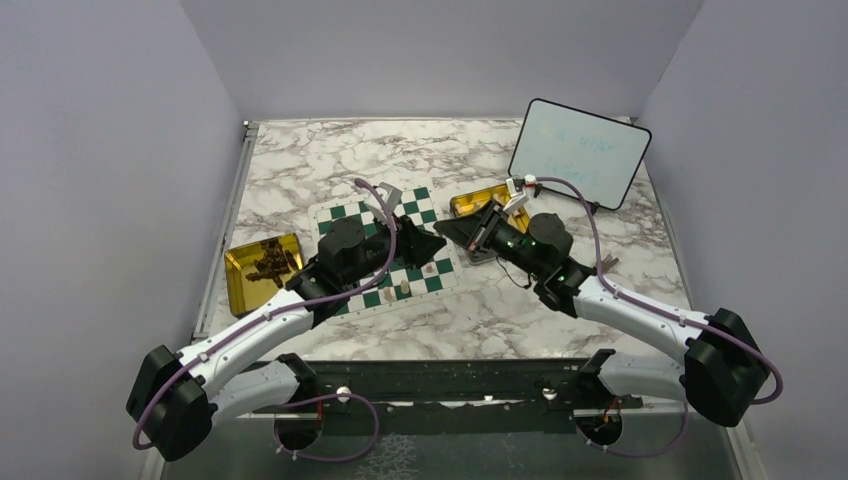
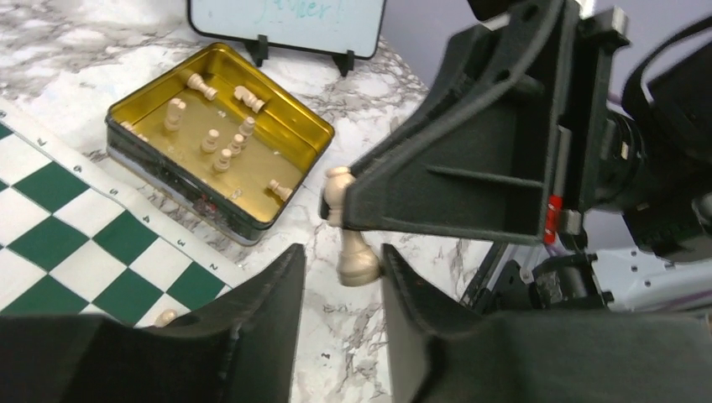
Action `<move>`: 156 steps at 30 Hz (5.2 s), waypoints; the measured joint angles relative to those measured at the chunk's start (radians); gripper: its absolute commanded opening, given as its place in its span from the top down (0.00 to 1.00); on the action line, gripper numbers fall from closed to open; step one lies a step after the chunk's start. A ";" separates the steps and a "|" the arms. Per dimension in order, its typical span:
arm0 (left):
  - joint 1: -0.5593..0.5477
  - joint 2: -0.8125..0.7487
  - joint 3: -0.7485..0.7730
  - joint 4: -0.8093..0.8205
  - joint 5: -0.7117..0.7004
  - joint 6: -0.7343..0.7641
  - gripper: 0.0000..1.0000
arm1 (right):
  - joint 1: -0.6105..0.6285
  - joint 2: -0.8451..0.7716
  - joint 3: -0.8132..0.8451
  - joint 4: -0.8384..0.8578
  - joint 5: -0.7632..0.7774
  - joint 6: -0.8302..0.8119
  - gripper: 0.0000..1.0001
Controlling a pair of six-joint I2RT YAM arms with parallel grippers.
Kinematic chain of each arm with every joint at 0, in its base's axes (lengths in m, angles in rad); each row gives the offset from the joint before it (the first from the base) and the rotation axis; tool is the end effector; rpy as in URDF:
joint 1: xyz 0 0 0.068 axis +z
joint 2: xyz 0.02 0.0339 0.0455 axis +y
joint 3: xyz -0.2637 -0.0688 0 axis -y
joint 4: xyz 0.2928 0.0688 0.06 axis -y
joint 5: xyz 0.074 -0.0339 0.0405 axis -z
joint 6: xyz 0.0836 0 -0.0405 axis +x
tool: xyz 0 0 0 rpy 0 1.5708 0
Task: Set up the chess pieces on the board
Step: Place the chess piece on the chessboard.
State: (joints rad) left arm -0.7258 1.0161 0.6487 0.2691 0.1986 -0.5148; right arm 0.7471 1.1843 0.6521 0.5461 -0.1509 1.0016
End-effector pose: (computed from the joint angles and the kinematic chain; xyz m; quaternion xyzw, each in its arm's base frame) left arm 0.2367 -0.2321 0.2732 0.1438 0.7262 -0.4482 0.5010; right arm 0.2556 0.2538 0.2631 0.0356 0.7013 0.5786 0.4148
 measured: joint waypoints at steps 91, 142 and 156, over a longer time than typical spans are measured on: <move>0.678 0.161 0.075 -0.496 0.108 -0.013 0.07 | 0.138 0.154 0.134 -0.476 0.038 -0.818 0.95; 0.679 0.098 0.035 -0.496 0.103 0.003 0.07 | 0.306 0.508 0.138 -0.222 0.319 -0.950 0.89; 0.679 0.098 0.032 -0.497 0.073 -0.007 0.07 | 0.312 0.511 0.150 -0.240 0.339 -0.937 0.67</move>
State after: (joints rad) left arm -0.0467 1.1141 0.6811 -0.2276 0.2714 -0.5220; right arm 1.0592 1.6951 0.8017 0.3058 0.1883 0.0647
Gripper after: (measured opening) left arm 0.928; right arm 0.303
